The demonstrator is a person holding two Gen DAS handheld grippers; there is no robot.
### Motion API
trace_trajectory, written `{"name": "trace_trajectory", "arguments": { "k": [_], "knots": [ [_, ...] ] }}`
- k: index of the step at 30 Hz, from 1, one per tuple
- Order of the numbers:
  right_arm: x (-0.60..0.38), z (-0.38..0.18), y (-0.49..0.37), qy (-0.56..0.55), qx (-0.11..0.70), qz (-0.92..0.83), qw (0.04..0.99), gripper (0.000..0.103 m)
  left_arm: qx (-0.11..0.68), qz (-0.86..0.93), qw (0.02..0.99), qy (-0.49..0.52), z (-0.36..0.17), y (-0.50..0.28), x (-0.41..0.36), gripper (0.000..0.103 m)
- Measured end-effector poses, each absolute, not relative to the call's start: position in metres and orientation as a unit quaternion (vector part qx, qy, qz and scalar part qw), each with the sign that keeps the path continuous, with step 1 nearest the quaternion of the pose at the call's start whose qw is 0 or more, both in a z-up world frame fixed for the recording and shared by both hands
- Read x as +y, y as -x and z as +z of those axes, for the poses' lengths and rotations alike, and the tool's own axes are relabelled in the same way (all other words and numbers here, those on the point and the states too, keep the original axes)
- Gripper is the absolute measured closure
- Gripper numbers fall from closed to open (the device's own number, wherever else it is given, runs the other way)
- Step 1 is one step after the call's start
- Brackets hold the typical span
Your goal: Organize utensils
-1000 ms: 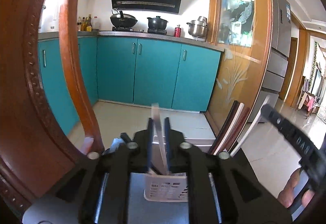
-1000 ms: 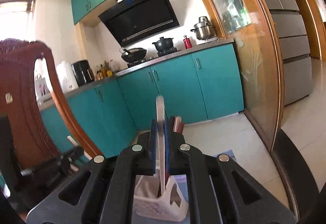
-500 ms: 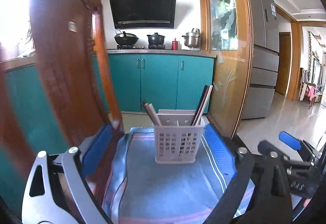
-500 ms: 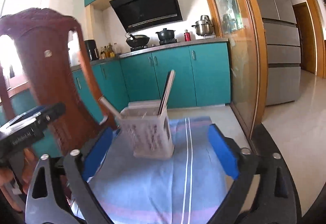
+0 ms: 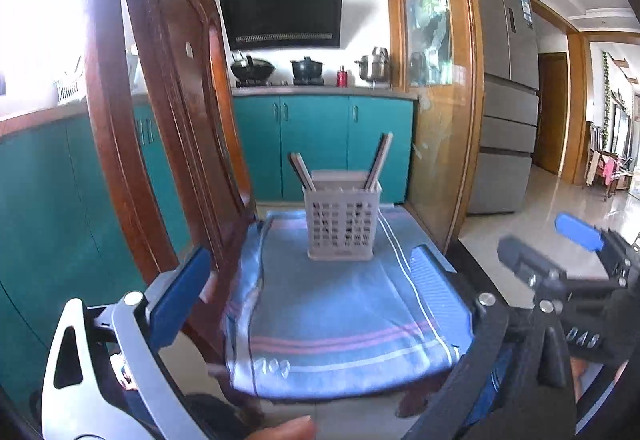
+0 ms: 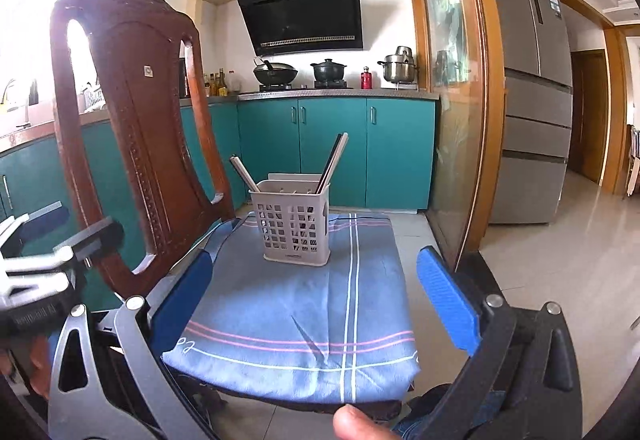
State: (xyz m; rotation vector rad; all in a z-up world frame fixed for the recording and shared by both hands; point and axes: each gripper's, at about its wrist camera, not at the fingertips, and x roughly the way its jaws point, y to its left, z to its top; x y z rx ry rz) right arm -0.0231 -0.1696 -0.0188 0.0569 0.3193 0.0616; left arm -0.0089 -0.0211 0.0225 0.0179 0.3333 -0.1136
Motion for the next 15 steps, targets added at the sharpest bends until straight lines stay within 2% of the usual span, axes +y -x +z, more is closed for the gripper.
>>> {"name": "trace_trajectory", "arguments": {
  "k": [15],
  "knots": [
    [-0.168, -0.018, 0.039, -0.003, 0.157, 0.01, 0.988, 0.003, 0.167, -0.043, 0.985, -0.012, 0.026, 0.019, -0.011, 0.004]
  ]
}}
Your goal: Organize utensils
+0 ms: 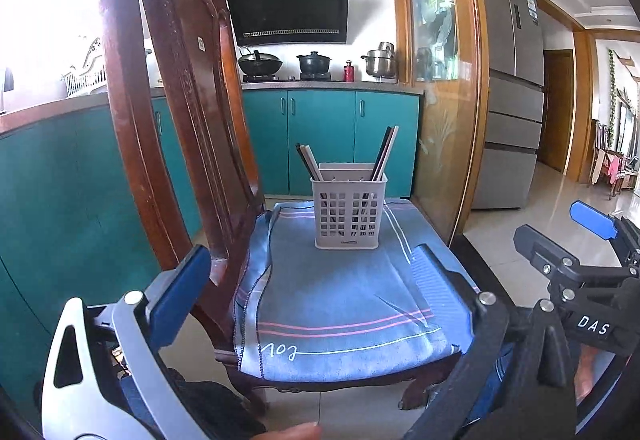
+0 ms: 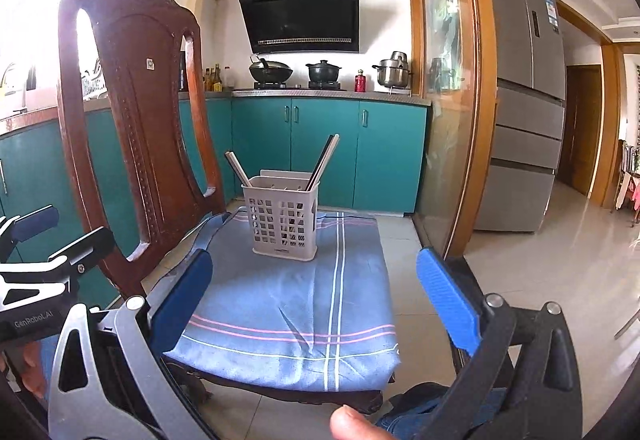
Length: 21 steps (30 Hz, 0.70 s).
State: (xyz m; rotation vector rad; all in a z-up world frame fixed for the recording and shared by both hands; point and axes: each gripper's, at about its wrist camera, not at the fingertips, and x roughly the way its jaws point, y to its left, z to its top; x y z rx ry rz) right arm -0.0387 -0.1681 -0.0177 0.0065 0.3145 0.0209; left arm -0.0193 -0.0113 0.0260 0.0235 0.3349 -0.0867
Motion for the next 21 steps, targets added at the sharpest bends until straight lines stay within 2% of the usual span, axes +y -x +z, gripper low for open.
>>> {"name": "trace_trajectory", "arguments": {
  "k": [21],
  "knots": [
    [-0.1733, -0.0179, 0.0475, -0.009, 0.15, 0.003, 0.989, 0.003, 0.159, -0.051, 0.986, -0.026, 0.0269, 0.0275, -0.0183, 0.004]
  ]
}}
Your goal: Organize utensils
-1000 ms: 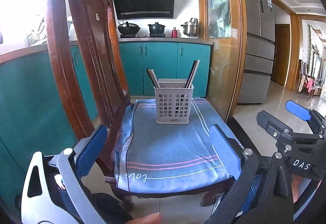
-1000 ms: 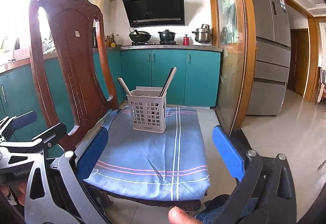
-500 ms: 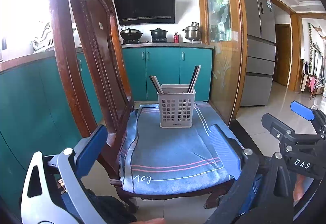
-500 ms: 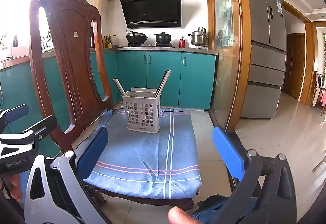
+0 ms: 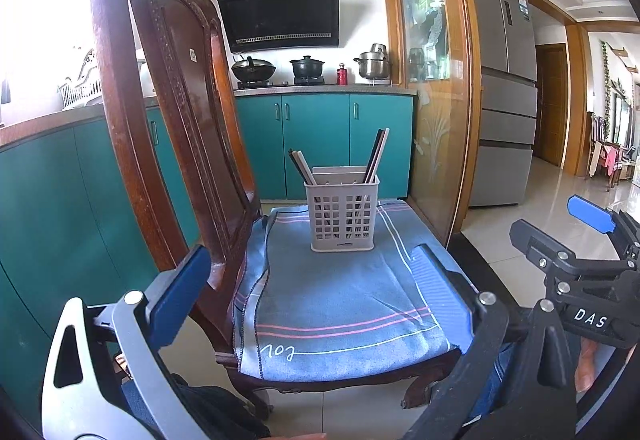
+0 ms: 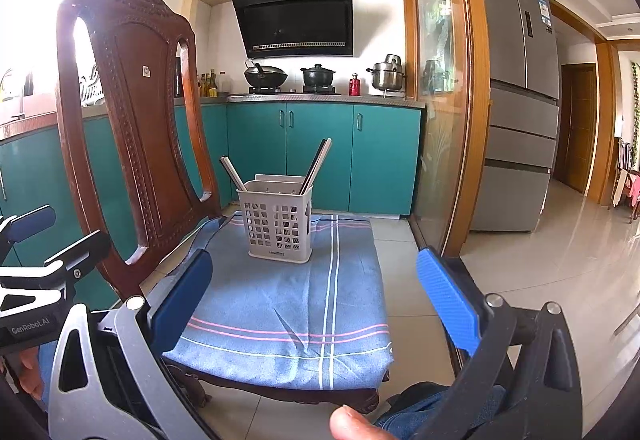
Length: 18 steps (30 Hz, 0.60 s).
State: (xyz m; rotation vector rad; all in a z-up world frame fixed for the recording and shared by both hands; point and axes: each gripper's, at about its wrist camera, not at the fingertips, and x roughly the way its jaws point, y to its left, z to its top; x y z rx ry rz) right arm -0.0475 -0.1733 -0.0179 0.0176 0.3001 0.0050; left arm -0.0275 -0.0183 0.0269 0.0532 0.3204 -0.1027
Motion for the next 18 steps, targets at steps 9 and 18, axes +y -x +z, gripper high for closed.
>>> {"name": "trace_trajectory", "arguments": {
  "k": [9, 18],
  "knots": [
    [-0.1743, -0.0186, 0.047, -0.009, 0.152, 0.005, 0.988, 0.003, 0.157, -0.053, 0.986, -0.024, 0.0266, 0.0292, -0.0194, 0.004],
    [-0.1733, -0.0194, 0.0469, -0.01, 0.152, 0.005, 0.988, 0.003, 0.157, -0.052, 0.986, -0.023, 0.0265, 0.03, -0.0199, 0.004]
  ]
}}
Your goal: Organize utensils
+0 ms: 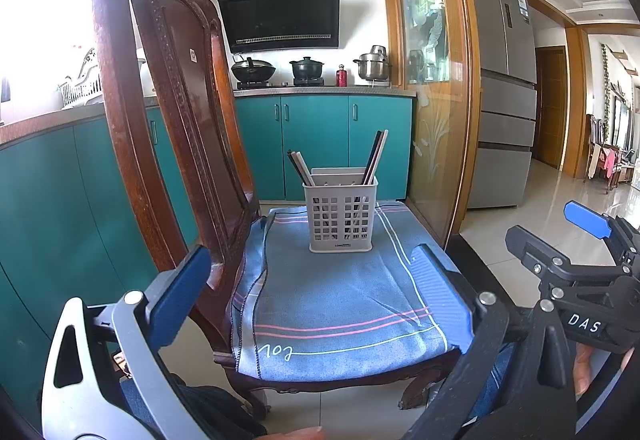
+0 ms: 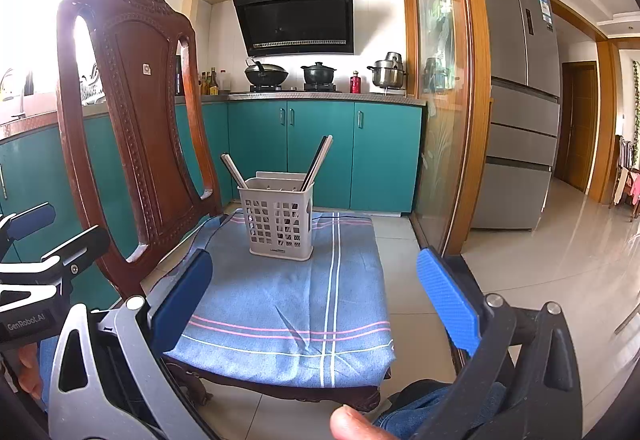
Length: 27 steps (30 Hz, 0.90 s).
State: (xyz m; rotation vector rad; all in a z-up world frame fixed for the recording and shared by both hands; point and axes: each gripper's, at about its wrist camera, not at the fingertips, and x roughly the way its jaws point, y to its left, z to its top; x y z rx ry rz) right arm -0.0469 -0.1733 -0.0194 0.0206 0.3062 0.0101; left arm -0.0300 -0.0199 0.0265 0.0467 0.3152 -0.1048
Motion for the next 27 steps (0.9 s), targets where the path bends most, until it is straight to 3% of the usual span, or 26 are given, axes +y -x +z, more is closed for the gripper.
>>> {"name": "trace_trajectory", "arguments": {
  "k": [27],
  "knots": [
    [-0.1743, -0.0206, 0.0485, -0.007, 0.154, 0.01, 0.988, 0.003, 0.16, -0.048, 0.986, -0.02, 0.0255, 0.0322, -0.0251, 0.004]
  ]
}}
